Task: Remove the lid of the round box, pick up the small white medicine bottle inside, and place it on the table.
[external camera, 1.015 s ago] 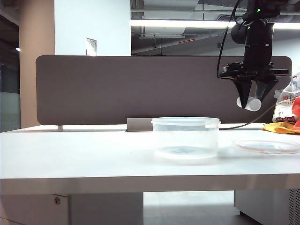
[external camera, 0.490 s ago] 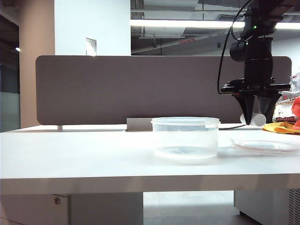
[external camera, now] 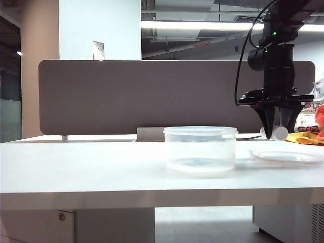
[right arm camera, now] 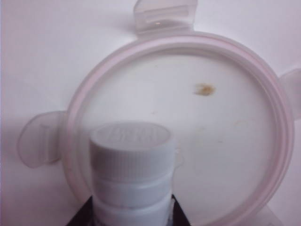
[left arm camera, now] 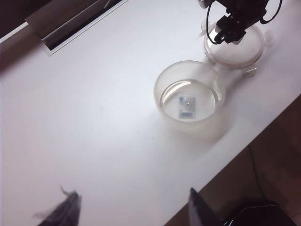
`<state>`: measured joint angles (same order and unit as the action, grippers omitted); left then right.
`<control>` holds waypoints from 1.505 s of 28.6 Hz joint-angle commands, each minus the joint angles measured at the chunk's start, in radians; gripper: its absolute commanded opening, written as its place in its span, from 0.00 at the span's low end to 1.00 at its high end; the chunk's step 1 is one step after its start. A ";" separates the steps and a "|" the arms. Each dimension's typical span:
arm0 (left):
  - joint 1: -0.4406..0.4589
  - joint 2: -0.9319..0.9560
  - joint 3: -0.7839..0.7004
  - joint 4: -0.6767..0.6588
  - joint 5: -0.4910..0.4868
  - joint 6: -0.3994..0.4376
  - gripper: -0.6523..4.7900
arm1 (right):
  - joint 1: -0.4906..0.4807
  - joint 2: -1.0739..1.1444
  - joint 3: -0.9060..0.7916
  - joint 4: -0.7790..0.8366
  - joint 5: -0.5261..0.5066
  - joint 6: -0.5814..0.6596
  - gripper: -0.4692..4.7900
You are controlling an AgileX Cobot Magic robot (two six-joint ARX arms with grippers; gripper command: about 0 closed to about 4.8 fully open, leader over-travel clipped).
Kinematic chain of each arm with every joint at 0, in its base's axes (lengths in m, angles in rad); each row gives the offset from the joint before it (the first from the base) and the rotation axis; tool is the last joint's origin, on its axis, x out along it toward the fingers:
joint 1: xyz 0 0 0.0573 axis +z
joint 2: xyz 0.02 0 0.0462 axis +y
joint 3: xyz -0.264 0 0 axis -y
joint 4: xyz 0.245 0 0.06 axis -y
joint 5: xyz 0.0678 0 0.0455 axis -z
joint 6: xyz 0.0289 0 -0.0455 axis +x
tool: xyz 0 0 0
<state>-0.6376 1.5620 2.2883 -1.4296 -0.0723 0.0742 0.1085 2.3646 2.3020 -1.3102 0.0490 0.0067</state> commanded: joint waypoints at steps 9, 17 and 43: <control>0.001 -0.009 0.002 -0.003 -0.002 -0.008 0.67 | 0.000 0.001 0.005 -0.002 -0.003 0.028 0.28; 0.000 -0.009 0.002 -0.003 -0.002 -0.008 0.67 | 0.000 0.011 0.005 -0.003 -0.007 0.031 0.45; 0.001 -0.035 0.002 -0.002 -0.023 -0.003 0.50 | 0.027 -0.128 0.013 0.066 -0.286 0.070 0.09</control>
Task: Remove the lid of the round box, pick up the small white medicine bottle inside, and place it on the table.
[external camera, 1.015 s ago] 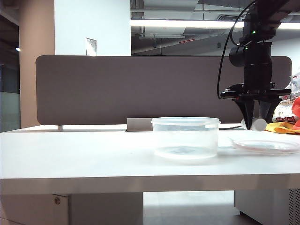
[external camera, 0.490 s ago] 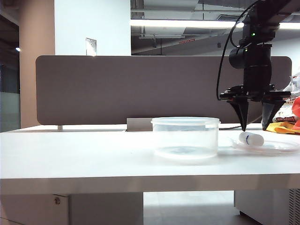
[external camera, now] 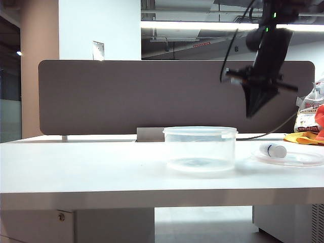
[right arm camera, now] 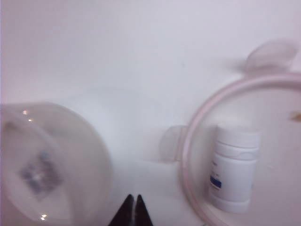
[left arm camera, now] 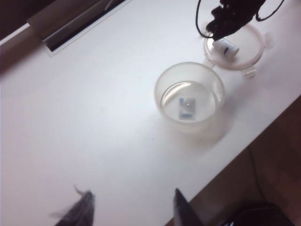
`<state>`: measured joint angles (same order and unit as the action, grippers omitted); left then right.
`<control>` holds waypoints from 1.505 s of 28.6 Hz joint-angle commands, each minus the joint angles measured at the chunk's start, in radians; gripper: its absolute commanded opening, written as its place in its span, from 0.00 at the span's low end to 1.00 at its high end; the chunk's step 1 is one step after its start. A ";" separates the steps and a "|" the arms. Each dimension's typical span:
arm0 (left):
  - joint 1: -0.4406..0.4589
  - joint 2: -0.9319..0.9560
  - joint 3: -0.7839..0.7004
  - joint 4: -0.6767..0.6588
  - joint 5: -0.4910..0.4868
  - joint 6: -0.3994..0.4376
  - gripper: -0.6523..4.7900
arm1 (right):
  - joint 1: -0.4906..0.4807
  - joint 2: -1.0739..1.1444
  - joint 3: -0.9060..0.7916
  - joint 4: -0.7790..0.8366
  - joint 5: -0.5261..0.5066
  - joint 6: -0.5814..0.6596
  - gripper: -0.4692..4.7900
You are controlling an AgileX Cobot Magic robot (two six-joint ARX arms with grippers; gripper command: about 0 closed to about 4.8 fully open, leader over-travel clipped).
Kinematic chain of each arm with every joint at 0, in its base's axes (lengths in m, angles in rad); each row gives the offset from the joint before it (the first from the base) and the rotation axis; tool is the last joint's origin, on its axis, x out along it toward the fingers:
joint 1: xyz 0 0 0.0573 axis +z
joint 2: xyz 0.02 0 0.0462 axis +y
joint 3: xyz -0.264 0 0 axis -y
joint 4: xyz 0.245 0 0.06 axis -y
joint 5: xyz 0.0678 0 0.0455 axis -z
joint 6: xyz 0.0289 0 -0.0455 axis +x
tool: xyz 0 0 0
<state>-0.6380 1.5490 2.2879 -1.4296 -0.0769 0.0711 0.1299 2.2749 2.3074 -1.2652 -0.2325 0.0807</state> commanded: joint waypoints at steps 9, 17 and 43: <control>0.000 -0.101 0.002 0.009 0.013 -0.027 0.49 | 0.033 -0.157 0.007 -0.012 0.045 -0.036 0.09; -0.004 -0.170 -0.025 -0.004 0.163 -0.027 0.44 | 0.040 -0.215 0.006 -0.114 0.085 -0.056 0.09; -0.038 -0.537 -0.533 0.233 0.010 -0.110 0.44 | 0.084 -0.547 -0.220 -0.082 0.123 -0.063 0.09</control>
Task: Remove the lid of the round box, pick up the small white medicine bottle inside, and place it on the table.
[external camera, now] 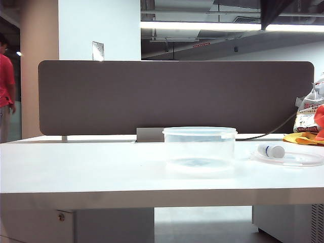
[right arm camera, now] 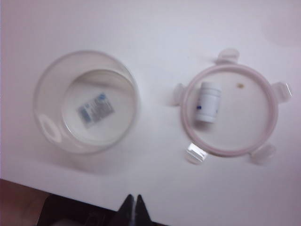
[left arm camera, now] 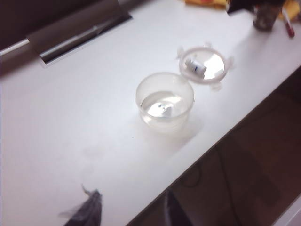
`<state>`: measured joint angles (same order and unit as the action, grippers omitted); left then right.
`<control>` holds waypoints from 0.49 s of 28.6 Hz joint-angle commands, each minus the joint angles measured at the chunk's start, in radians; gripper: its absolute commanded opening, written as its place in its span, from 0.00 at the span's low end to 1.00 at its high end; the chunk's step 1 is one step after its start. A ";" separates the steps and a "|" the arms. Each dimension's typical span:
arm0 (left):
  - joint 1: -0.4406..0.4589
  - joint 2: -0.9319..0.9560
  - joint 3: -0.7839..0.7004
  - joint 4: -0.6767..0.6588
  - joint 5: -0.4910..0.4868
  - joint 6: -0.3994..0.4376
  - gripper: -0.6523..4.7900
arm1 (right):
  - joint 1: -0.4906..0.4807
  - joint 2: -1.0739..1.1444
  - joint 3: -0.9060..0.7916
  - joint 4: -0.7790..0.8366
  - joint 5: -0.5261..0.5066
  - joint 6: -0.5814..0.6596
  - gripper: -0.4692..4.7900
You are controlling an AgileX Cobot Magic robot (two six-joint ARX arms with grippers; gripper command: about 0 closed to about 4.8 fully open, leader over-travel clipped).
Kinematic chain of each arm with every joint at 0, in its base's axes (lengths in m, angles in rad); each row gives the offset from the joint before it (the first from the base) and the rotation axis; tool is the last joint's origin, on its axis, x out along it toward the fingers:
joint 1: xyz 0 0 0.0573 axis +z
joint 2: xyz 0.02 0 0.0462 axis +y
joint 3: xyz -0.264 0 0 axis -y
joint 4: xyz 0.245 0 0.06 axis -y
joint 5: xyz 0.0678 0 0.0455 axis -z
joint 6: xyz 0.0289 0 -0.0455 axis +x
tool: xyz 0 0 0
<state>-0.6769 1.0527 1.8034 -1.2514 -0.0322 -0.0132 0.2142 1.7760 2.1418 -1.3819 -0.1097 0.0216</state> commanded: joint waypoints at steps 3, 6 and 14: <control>0.001 -0.101 -0.130 0.109 -0.055 -0.033 0.44 | 0.002 -0.124 -0.164 0.088 0.000 -0.003 0.09; 0.001 -0.161 -0.225 0.171 -0.061 -0.051 0.44 | 0.018 -0.227 -0.312 0.181 0.000 -0.002 0.09; 0.002 -0.292 -0.463 0.319 -0.061 -0.073 0.44 | 0.048 -0.475 -0.649 0.369 -0.005 0.026 0.09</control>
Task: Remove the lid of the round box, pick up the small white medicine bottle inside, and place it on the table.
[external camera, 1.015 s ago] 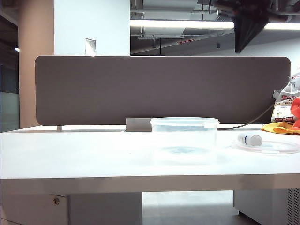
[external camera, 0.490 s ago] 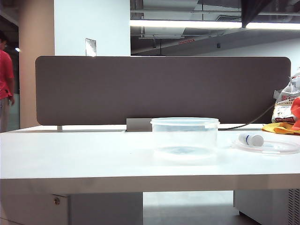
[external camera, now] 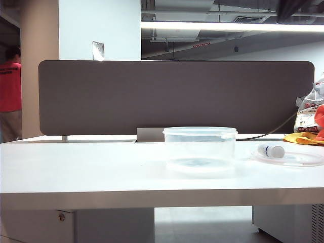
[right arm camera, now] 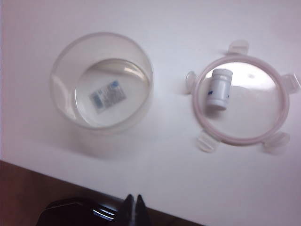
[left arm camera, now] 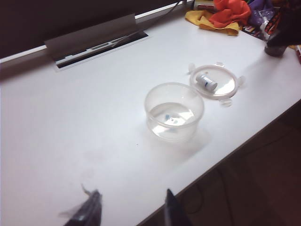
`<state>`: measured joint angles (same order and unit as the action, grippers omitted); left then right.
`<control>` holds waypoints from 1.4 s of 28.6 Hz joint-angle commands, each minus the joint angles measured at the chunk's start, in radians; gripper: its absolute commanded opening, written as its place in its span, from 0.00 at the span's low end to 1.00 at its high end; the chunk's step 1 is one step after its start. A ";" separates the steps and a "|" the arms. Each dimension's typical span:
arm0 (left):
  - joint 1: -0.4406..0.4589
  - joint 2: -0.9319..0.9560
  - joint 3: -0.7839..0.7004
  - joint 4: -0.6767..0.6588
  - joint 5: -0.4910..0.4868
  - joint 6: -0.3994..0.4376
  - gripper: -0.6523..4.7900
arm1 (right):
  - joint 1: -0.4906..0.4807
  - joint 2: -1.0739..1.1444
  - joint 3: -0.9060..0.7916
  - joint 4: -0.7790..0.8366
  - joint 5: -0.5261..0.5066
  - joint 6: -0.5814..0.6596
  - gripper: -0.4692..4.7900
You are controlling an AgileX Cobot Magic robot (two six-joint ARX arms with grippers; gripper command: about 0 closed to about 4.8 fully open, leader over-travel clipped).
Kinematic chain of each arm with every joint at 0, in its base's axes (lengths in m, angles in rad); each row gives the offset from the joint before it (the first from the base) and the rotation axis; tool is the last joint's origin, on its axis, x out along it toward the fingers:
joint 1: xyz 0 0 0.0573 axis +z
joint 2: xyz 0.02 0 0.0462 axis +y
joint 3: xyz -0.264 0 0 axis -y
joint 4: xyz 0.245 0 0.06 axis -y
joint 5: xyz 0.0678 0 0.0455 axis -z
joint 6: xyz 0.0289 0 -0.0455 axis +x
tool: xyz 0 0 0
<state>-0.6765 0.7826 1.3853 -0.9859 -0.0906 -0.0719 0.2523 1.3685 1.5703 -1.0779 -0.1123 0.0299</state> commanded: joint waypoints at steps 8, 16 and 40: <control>0.001 -0.101 -0.213 0.125 -0.024 -0.046 0.44 | 0.010 -0.326 -0.415 0.243 -0.047 0.094 0.09; 0.001 -0.214 -0.411 0.244 -0.045 -0.102 0.44 | 0.010 -0.596 -0.736 0.396 -0.047 0.166 0.09; 0.001 -0.275 -0.596 0.333 -0.047 -0.143 0.44 | 0.008 -0.800 -0.951 0.451 -0.055 0.179 0.09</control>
<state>-0.6762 0.5079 0.7876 -0.6628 -0.1352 -0.2115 0.2615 0.5705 0.6163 -0.6411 -0.1612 0.2092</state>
